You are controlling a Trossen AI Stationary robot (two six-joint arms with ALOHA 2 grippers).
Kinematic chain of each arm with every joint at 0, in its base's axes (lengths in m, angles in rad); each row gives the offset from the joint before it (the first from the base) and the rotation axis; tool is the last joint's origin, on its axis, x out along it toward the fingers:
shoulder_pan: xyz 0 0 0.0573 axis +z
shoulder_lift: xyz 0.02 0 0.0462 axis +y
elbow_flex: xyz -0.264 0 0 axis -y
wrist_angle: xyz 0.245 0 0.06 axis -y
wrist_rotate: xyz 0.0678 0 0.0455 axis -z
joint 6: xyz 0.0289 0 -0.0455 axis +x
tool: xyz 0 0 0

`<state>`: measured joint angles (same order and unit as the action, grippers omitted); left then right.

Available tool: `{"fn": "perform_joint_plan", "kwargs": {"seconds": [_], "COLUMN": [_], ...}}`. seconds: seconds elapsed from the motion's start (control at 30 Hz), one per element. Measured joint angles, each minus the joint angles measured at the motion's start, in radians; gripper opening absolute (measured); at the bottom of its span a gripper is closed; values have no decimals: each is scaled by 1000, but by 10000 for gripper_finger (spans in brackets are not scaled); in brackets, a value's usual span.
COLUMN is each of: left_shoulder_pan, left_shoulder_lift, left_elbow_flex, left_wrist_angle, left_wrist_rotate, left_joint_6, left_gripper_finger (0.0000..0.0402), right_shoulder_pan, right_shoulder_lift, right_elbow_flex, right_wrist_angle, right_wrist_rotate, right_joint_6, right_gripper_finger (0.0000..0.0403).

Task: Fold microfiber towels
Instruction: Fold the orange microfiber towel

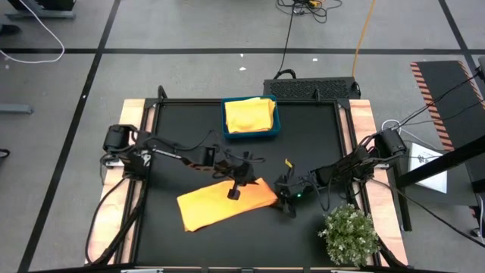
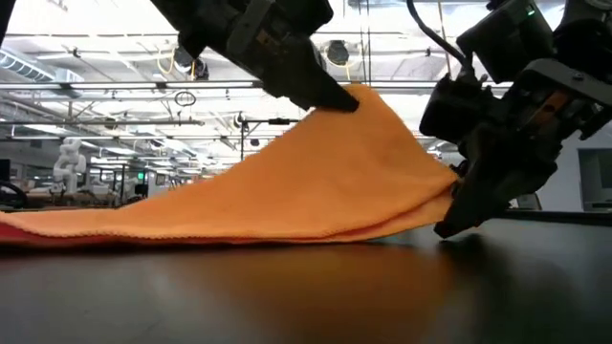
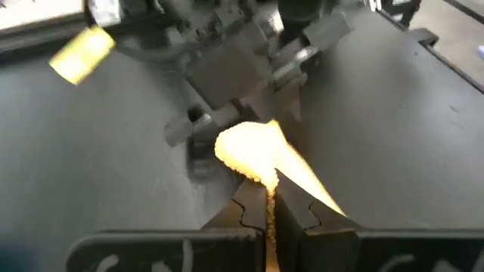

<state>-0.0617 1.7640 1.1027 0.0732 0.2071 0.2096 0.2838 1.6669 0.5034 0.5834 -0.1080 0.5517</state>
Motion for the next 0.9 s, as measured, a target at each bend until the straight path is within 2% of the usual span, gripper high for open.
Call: {"fn": "perform_joint_plan", "kwargs": {"seconds": [0.13, 0.23, 0.37, 0.53, 0.7, 0.8, 0.9], "left_shoulder_pan": [-6, -10, -16, -19, -34, -52, -64], "left_shoulder_lift": [-24, -36, -67, -136, -197, -219, -235], "left_elbow_flex": [-1, 1, 1, 0, 0, 0, 1], "left_wrist_angle": [-34, -35, -42, -93, -114, -130, -126], "left_wrist_rotate": [-18, -61, -108, -151, -201, -228, -253], "left_joint_6": [-2, -3, -8, -9, -9, -9, -5], "left_gripper_finger": [3, 5, 4, 3, 3, 3, 3], "right_shoulder_pan": [0, 0, 0, 21, 63, 80, 86], "right_shoulder_lift": [-19, -54, -95, -92, -78, -77, -67], "right_elbow_flex": [-2, -2, -3, -5, -22, -62, -121], "right_wrist_angle": [24, 30, 32, 8, 78, 215, 409], "right_wrist_rotate": [0, 1, 2, 26, 266, 423, 513], "right_joint_6": [-25, -35, -55, -91, -140, -189, -233], "right_gripper_finger": [16, 11, 42, 105, 180, 213, 232]}}
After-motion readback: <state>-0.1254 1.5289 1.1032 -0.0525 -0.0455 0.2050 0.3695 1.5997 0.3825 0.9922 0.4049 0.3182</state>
